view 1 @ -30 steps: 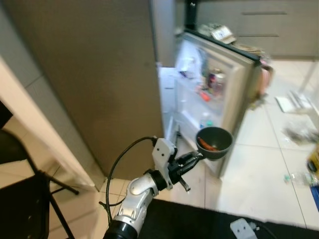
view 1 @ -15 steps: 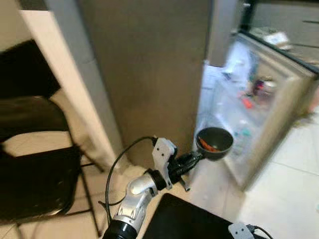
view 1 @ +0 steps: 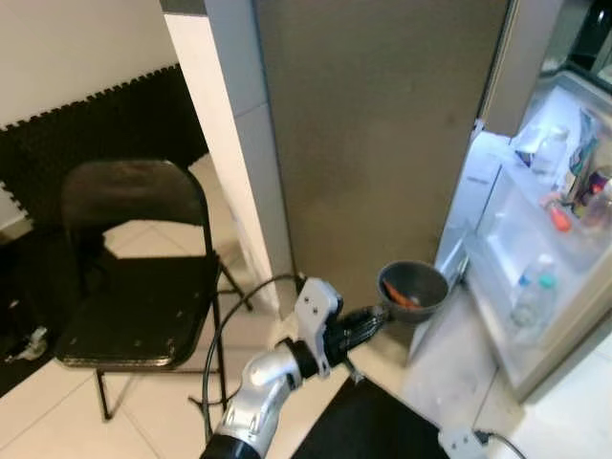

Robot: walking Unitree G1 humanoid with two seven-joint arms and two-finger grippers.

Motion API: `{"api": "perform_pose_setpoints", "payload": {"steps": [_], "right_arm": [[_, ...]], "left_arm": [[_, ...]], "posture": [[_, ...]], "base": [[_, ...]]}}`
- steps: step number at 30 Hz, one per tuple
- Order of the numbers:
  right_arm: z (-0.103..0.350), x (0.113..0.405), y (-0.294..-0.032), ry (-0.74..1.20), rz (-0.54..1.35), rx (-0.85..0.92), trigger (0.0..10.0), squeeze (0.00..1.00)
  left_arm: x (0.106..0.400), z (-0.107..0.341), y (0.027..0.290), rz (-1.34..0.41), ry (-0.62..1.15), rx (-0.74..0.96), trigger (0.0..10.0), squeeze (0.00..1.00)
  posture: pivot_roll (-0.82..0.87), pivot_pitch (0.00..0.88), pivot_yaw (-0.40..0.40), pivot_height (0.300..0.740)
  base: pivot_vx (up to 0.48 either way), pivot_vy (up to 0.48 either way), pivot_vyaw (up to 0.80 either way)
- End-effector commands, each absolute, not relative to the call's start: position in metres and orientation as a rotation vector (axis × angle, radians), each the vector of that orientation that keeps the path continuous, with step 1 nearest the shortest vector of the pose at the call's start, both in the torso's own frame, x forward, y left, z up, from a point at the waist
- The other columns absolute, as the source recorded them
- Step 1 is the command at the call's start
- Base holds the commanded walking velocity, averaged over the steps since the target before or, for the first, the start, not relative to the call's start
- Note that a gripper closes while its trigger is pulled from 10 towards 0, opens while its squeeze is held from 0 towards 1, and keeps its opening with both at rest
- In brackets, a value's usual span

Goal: Restocking fridge

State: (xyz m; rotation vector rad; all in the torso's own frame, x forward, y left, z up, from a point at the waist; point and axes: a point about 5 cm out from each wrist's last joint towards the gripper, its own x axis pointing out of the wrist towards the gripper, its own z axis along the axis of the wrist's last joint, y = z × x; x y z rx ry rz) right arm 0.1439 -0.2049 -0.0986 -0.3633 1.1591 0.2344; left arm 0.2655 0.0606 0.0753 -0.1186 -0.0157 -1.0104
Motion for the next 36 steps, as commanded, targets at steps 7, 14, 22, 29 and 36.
{"api": "perform_pose_setpoints", "payload": {"steps": [7, 14, 22, 29, 36], "right_arm": [[-0.1000, 0.1408, -0.2039, 1.175, 0.235, -0.360, 10.0, 0.00], [-0.1002, 0.1407, -0.2023, 1.177, 0.250, -0.354, 10.0, 0.00], [-0.1002, 0.1409, -0.2012, 1.177, 0.264, -0.346, 10.0, 0.00], [-0.1002, 0.1404, -0.2023, 1.181, 0.269, -0.352, 10.0, 0.00], [-0.1004, 0.1395, -0.2033, 1.185, 0.271, -0.355, 10.0, 0.00]], "left_arm": [[0.2648, 0.0702, 0.0626, -1.016, 0.021, -0.132, 10.0, 0.00], [0.2652, 0.0715, 0.0603, -1.022, 0.020, -0.141, 10.0, 0.00], [0.2657, 0.0720, 0.0601, -1.021, 0.020, -0.141, 10.0, 0.00], [0.2670, 0.0731, 0.0598, -1.010, 0.014, -0.136, 10.0, 0.00], [0.2676, 0.0733, 0.0596, -1.005, 0.012, -0.139, 10.0, 0.00]], "posture": [[0.01, 0.000, 0.003, 0.740], [0.01, 0.000, 0.001, 0.740], [0.01, 0.000, -0.002, 0.740], [0.01, 0.000, -0.003, 0.740], [0.01, 0.000, -0.005, 0.740]], "base": [[0.000, -0.432, 0.00], [0.000, -0.434, 0.00], [0.000, -0.433, 0.80], [0.000, -0.223, 0.80], [0.000, 0.000, 0.80]]}}
